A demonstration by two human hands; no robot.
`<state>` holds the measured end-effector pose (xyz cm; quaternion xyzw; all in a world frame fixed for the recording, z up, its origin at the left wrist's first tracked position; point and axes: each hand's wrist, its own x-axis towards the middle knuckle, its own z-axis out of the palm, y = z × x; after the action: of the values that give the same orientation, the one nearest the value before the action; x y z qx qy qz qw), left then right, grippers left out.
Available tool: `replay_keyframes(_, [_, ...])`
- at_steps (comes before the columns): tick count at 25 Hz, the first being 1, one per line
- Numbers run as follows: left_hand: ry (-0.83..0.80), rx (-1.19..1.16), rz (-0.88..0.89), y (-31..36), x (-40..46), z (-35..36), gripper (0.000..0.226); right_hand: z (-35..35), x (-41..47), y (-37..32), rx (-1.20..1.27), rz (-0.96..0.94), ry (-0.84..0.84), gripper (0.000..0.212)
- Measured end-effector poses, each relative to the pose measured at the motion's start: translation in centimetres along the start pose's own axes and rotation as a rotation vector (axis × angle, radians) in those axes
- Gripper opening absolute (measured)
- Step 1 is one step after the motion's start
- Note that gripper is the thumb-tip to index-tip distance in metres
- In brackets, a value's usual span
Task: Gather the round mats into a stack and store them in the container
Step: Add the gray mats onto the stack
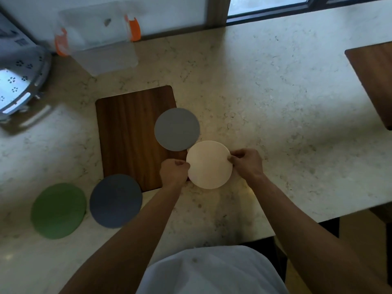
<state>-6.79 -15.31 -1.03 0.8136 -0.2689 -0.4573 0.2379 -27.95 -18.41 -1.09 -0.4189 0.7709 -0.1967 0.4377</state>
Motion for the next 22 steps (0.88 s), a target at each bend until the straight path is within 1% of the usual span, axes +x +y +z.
replay_keyframes(3, [-0.042,-0.076,0.030,0.3,0.9,-2.0,0.015,0.2,0.7,-2.1,0.036,-0.007,-0.020,0.018])
replay_keyframes(6, [0.003,-0.101,0.053,1.7,2.6,-4.4,0.013,1.3,1.6,-4.9,0.022,-0.057,-0.034,0.023])
replay_keyframes(8, [0.035,-0.114,0.068,2.7,3.8,-5.6,0.011,2.3,2.0,-6.6,-0.004,-0.104,-0.035,0.021])
replay_keyframes(11, [0.082,-0.066,0.113,4.2,5.5,-6.9,0.008,4.0,2.9,-8.7,-0.037,-0.141,-0.025,0.017])
replay_keyframes(16, [0.115,-0.023,0.152,5.9,9.1,-8.1,0.010,6.5,5.4,-11.2,-0.020,-0.106,-0.018,0.014])
replay_keyframes(19, [0.107,-0.008,0.139,6.3,11.0,-8.1,0.009,7.3,6.7,-11.6,-0.017,-0.106,-0.030,0.015])
replay_keyframes(22, [0.103,0.006,0.117,6.0,12.3,-7.9,0.010,8.2,7.4,-11.6,-0.101,-0.116,-0.033,0.017])
